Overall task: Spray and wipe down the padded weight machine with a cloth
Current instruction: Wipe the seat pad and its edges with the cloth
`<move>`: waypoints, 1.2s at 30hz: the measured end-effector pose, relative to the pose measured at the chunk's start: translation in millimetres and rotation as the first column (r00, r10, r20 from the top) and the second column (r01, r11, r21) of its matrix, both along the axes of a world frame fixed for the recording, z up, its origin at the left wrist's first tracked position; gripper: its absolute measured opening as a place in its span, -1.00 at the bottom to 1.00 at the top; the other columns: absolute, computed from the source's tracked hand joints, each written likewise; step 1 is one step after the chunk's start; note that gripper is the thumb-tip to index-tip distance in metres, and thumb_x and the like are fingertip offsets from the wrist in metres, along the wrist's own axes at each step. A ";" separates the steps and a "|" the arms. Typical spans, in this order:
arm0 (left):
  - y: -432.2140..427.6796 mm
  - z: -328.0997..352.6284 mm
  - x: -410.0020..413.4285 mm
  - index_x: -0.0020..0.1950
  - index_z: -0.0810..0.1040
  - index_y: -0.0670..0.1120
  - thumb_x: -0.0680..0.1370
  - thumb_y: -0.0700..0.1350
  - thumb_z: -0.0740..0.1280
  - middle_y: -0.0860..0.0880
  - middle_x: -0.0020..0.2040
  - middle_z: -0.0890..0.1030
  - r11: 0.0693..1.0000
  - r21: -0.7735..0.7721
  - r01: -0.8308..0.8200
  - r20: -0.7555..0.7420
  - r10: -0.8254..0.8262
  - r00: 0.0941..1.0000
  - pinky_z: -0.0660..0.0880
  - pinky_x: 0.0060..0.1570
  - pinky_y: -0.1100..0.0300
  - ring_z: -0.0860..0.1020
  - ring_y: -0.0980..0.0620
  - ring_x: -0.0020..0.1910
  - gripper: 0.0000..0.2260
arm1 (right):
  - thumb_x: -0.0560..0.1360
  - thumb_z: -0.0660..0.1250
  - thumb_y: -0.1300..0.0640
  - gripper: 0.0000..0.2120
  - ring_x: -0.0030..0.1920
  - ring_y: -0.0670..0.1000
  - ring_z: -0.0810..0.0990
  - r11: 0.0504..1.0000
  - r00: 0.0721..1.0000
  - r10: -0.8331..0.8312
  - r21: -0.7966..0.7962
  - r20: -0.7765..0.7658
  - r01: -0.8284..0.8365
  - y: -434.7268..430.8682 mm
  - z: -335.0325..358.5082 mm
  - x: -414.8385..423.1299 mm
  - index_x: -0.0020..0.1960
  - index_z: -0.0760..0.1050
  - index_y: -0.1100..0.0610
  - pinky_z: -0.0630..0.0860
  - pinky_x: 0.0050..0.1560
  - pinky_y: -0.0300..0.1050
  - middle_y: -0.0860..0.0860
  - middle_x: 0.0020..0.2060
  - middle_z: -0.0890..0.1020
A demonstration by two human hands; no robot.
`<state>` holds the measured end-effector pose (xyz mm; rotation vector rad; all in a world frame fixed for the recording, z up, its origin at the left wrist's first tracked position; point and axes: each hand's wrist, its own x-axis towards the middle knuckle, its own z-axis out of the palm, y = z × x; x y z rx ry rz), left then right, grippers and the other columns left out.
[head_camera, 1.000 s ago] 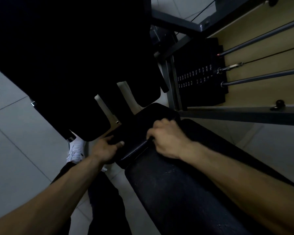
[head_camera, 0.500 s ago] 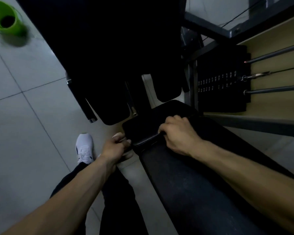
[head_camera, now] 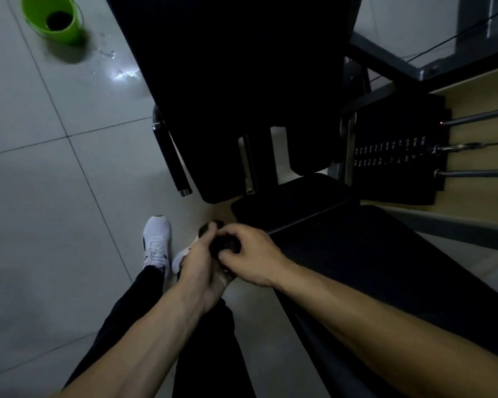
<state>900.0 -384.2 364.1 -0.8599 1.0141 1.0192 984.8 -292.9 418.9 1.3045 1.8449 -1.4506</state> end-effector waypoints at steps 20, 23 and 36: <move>53.8 -56.8 60.8 0.37 0.48 0.01 0.73 -0.06 0.12 -0.10 0.21 0.65 0.970 -0.138 0.200 -0.380 -0.238 0.894 0.55 0.25 -0.19 0.63 -0.15 0.17 -0.74 | 0.53 -0.20 -0.53 -0.22 0.65 0.22 -0.25 0.768 0.648 0.517 0.031 0.559 -0.639 63.6 -34.9 74.6 0.65 -0.23 -0.24 -0.28 0.58 0.33 0.10 0.67 -0.18; 71.8 -89.4 42.1 0.35 0.47 -0.14 0.73 -0.03 0.12 -0.19 0.24 0.62 0.946 -0.211 0.246 -0.330 -0.306 0.893 0.55 0.25 -0.18 0.61 -0.22 0.18 -0.71 | 0.44 -0.19 -0.63 -0.10 0.65 0.21 -0.24 0.769 0.647 0.520 0.022 0.558 -0.638 63.9 -35.6 75.6 0.66 -0.22 -0.24 -0.28 0.57 0.34 0.11 0.67 -0.18; 91.0 -97.0 32.2 0.09 0.56 -0.18 0.71 -0.17 0.14 -0.15 -0.11 0.64 0.915 -0.297 0.275 -0.341 -0.370 0.864 0.65 -0.15 0.05 0.63 -0.15 -0.13 -0.79 | 0.46 -0.15 -0.61 -0.10 0.64 0.24 -0.26 0.779 0.680 0.514 0.048 0.523 -0.625 64.0 -36.2 74.7 0.66 -0.21 -0.20 -0.29 0.56 0.37 0.14 0.67 -0.18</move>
